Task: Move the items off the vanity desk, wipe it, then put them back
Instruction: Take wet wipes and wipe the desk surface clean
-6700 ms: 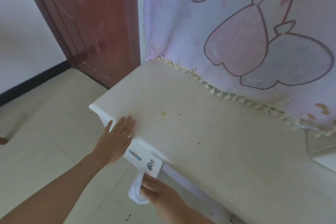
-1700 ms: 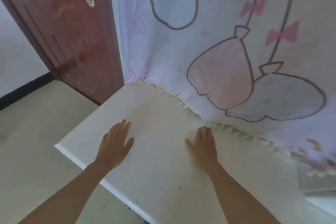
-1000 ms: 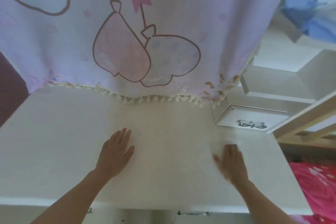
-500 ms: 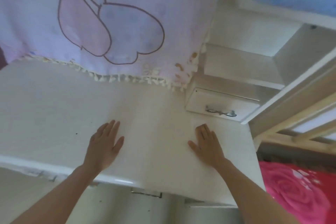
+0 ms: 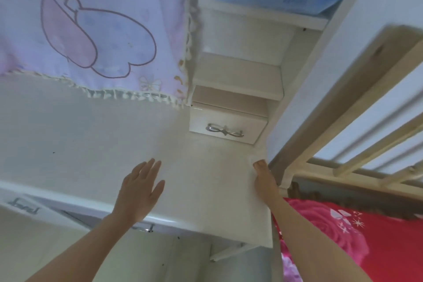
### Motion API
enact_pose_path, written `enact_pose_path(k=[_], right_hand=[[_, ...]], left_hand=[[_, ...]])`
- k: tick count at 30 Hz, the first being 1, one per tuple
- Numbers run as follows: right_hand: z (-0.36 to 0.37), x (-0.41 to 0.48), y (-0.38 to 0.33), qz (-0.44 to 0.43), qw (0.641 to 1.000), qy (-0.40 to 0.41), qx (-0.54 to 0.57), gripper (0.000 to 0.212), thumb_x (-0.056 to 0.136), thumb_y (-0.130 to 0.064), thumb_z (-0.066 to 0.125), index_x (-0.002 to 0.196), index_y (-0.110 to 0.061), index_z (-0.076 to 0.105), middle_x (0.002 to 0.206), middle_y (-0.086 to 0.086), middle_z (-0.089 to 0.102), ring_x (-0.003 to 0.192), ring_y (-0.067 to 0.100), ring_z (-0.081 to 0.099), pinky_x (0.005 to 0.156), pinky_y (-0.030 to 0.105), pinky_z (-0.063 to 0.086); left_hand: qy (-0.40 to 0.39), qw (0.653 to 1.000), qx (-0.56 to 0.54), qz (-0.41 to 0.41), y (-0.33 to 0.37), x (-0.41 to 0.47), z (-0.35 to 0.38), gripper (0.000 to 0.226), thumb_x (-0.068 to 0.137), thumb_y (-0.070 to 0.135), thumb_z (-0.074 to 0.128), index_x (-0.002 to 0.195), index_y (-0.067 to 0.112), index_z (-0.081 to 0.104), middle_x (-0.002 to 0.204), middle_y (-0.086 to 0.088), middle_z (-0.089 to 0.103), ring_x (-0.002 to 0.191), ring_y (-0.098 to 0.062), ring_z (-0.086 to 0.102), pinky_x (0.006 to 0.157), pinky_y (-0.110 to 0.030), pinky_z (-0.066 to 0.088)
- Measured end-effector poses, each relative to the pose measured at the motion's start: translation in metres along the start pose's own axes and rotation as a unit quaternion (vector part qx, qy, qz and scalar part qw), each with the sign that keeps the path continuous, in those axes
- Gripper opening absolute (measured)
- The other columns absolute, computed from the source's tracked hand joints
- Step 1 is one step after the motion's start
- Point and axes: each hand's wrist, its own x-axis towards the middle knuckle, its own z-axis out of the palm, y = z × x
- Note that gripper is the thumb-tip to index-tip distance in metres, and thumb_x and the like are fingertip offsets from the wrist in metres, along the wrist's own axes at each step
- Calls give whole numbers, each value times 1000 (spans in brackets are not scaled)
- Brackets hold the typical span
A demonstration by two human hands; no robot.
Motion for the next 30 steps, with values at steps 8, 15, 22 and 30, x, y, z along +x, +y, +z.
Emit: enact_pose_path(k=[8, 15, 22, 30], right_hand=[[-3, -3, 10, -55, 994, 72, 58, 61, 72, 21, 28, 127, 4, 48, 137, 13, 41, 130, 18, 29, 97, -5, 10], [34, -109, 40, -217, 974, 38, 46, 73, 61, 19, 29, 121, -17, 48, 140, -38, 22, 133, -6, 26, 109, 8, 9], [70, -130, -35, -281, 958, -56, 8, 52, 64, -3, 36, 112, -17, 50, 112, 3, 67, 119, 12, 42, 107, 15, 16], [106, -131, -221, -293, 918, -262, 55, 51, 83, 13, 33, 125, -8, 52, 110, 7, 53, 98, 16, 46, 84, 19, 33]], left_hand=[[12, 1000, -17, -18, -6, -32, 21, 81, 86, 65, 10, 132, 9, 46, 135, -12, 49, 126, -33, 44, 94, -50, 41], [-4, 998, -17, -63, 8, -29, 20, 71, 82, 51, 21, 138, 10, 38, 142, -11, 40, 134, -29, 32, 103, -47, 33], [20, 991, -50, -125, -19, -64, -1, 50, 94, 26, 45, 140, 11, 32, 146, -9, 34, 137, -27, 25, 106, -44, 27], [111, 963, -40, -244, -98, -154, -83, 49, 95, 26, 42, 141, 12, 30, 147, -7, 33, 137, -25, 23, 106, -46, 25]])
